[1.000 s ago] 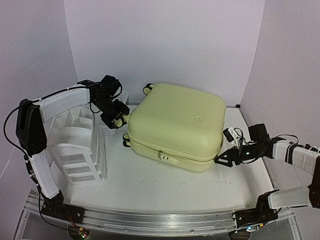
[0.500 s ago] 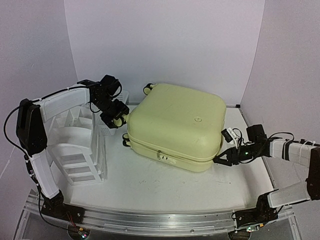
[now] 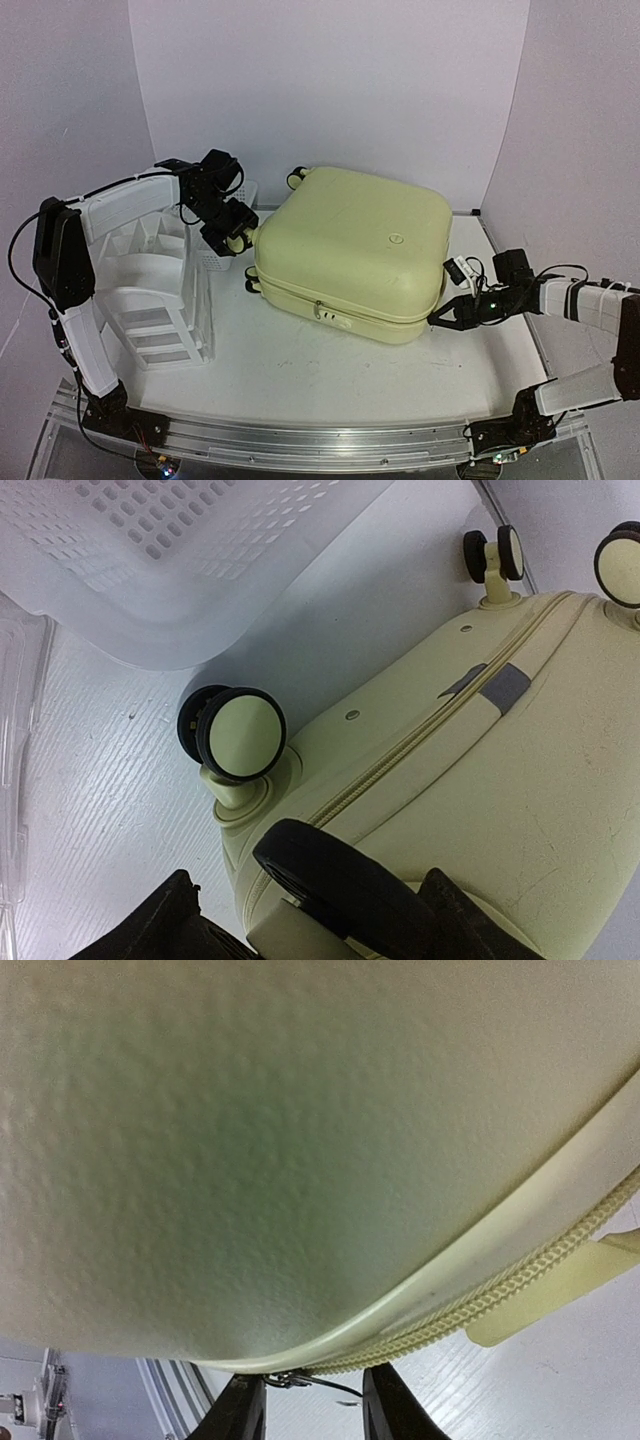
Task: Open, take out, and arrange the luggage
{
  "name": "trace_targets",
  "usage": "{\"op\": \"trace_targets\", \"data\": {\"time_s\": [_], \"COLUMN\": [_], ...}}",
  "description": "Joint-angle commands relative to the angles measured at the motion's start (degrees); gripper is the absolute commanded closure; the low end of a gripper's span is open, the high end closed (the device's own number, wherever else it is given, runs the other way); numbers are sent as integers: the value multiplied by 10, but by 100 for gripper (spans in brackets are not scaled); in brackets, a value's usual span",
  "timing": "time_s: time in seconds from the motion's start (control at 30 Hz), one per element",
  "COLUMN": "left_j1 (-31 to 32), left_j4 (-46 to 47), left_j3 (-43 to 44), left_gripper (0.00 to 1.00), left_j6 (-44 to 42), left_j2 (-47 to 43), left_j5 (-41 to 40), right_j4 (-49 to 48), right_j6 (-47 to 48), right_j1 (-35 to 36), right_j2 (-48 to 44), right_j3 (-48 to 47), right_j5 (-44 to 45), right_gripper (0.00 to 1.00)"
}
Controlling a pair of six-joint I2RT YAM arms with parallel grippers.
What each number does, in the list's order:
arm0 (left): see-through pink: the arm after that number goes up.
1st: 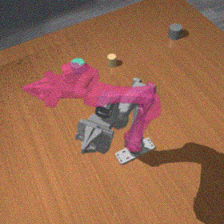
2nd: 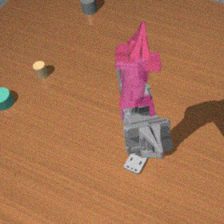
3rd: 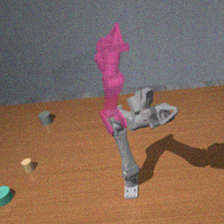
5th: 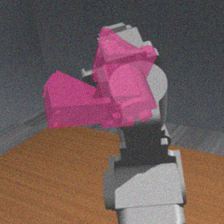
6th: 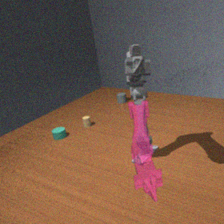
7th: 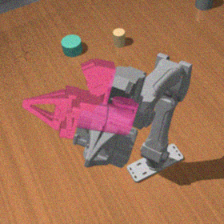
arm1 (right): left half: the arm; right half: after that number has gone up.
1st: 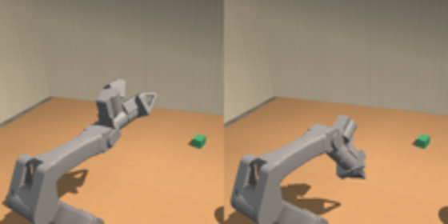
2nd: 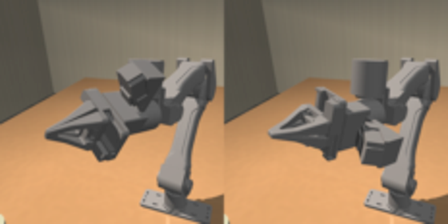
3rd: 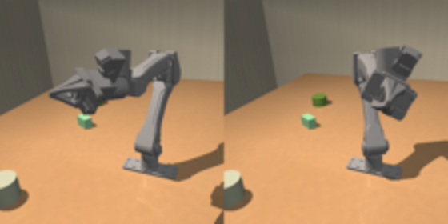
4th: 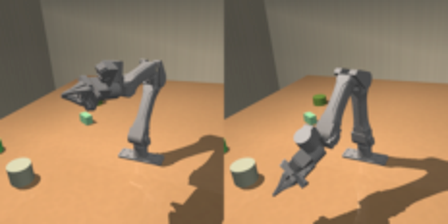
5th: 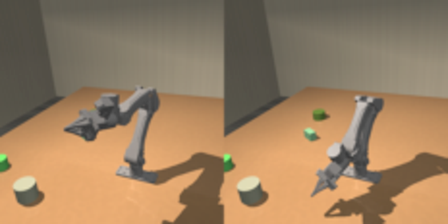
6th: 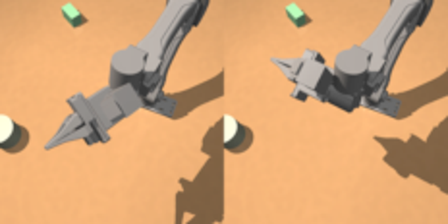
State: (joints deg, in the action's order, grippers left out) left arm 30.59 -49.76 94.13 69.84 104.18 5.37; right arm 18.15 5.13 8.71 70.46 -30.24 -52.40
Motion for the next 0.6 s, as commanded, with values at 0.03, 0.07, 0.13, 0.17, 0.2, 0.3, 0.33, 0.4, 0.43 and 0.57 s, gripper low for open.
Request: {"op": "trace_targets", "data": {"time_s": [0.03, 0.07, 0.13, 0.17, 0.2, 0.3, 0.33, 0.4, 0.43, 0.57], "left_j1": [9, 9, 9, 8, 9, 9, 9, 9, 9, 9], "left_j4": [3, 2, 2, 2, 2, 2, 2, 3, 3, 2], "left_j3": [36, 37, 38, 39, 39, 40, 40, 39, 39, 37], "left_gripper": [97, 97, 97, 97, 97, 97, 97, 97, 97, 97], "left_j6": [-88, -88, -88, -89, -88, -88, -87, -86, -85, -85], "left_j2": [-6, -5, -5, -5, -5, -5, -5, -5, -5, -5], "left_j5": [-10, -10, -9, -9, -9, -9, -9, -9, -9, -9], "right_j4": [-42, -47, -57, -60, -62, -73, -80, -94, -97, -101], "right_j6": [-18, -23, -31, -34, -37, -46, -56, -72, -76, -91], "right_j1": [7, 7, 6, 6, 7, 8, 8, 12, 13, 15], "right_j2": [-22, -24, -28, -30, -32, -34, -32, -29, -26, -25], "right_j3": [1, 4, 8, 9, 10, 13, 14, 19, 19, 24], "right_j5": [-40, -40, -40, -40, -38, -34, -34, -33, -31, -19], "right_gripper": [72, 73, 75, 76, 77, 81, 83, 87, 89, 97]}}
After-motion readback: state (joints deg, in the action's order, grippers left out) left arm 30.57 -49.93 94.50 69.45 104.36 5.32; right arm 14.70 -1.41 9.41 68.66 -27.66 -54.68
